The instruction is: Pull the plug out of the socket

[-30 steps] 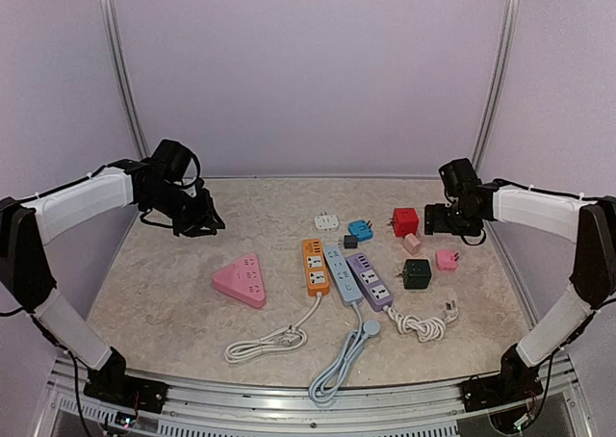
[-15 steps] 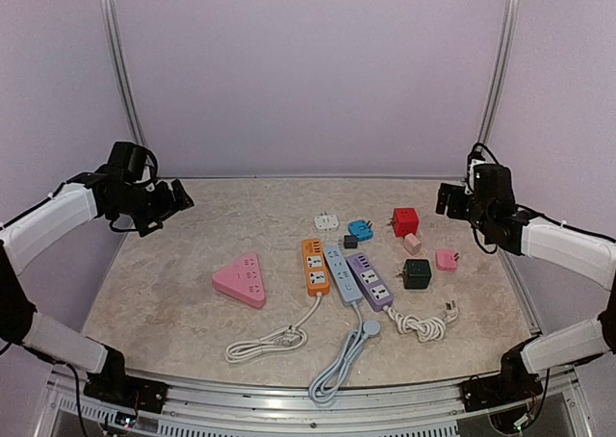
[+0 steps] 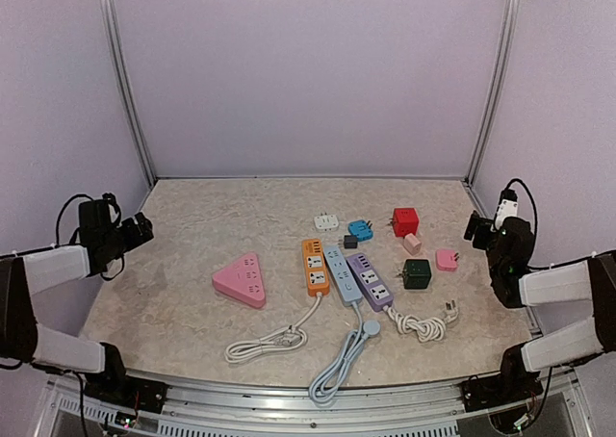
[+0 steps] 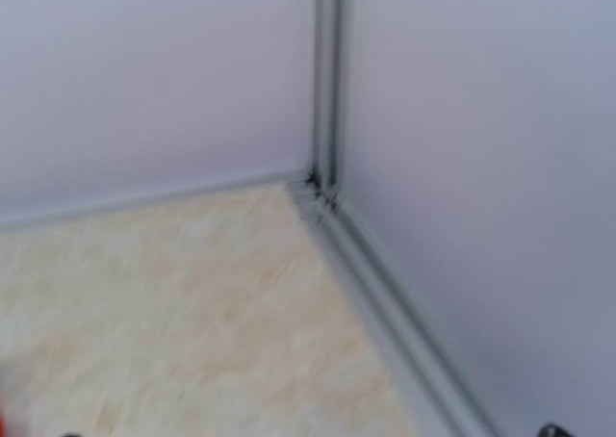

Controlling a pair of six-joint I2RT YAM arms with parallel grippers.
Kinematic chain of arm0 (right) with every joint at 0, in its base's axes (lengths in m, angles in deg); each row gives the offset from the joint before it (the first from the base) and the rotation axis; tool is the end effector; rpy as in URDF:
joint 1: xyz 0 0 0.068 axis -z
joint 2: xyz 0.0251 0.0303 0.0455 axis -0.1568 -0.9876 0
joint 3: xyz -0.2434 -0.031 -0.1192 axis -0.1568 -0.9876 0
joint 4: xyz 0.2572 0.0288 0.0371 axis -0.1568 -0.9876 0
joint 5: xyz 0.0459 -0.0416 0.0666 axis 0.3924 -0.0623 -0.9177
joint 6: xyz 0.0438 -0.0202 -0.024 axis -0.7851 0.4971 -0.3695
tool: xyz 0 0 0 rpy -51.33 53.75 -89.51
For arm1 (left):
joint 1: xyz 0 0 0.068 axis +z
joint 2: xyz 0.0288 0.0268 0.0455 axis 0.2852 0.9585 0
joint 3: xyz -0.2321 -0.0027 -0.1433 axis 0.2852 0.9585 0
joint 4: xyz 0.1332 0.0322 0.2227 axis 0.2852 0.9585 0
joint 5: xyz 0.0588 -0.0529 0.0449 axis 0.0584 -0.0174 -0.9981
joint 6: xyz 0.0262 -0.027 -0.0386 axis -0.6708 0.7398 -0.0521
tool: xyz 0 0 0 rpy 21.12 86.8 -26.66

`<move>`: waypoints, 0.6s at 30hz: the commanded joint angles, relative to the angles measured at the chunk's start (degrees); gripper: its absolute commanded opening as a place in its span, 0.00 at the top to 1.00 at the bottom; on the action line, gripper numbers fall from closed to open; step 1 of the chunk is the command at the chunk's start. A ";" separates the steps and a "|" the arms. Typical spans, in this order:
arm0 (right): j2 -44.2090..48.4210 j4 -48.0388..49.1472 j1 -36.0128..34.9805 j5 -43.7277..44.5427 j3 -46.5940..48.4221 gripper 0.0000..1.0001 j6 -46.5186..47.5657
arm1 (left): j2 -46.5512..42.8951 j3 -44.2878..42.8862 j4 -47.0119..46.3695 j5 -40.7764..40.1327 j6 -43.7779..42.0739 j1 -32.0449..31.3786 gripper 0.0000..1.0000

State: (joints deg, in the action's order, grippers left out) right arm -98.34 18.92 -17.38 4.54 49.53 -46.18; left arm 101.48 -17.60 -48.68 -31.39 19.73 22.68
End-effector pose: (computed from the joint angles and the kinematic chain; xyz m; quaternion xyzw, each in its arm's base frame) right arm 0.2336 0.0185 0.1886 0.1441 0.7280 -0.0784 0.6657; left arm 0.2495 0.0269 0.2076 -0.2010 0.8499 -0.0590 0.4835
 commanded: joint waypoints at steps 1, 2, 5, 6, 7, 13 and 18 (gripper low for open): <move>-2.81 15.08 3.31 -4.45 -1.95 0.00 2.84 | 4.16 3.71 -21.74 1.59 -5.76 3.78 0.01; -4.13 17.75 3.69 -4.77 -2.11 0.00 4.64 | 6.06 4.01 -24.45 1.69 -6.37 4.69 0.01; -4.95 17.73 4.71 -8.03 -1.30 0.00 6.61 | 11.19 5.58 -31.89 1.32 -8.43 5.21 0.01; -4.88 17.80 4.88 -8.73 -1.47 0.00 6.77 | 11.99 6.34 -33.96 0.81 -7.92 5.38 0.01; -4.68 17.75 5.30 -9.83 -1.52 0.00 8.42 | 12.82 7.07 -35.49 0.90 -7.21 5.65 0.01; -4.57 18.90 7.77 -12.53 -3.95 0.00 10.07 | 20.67 11.21 -49.31 3.39 -7.14 5.94 0.01; -8.51 17.30 9.79 -16.99 -2.88 0.00 10.48 | 20.09 9.87 -47.07 3.81 -7.24 6.03 0.01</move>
State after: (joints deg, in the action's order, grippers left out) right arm -103.54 35.16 -8.70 -7.98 47.01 -37.15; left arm 121.87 -7.27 -91.32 -28.77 13.78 28.25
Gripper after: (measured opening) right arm 0.997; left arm 0.990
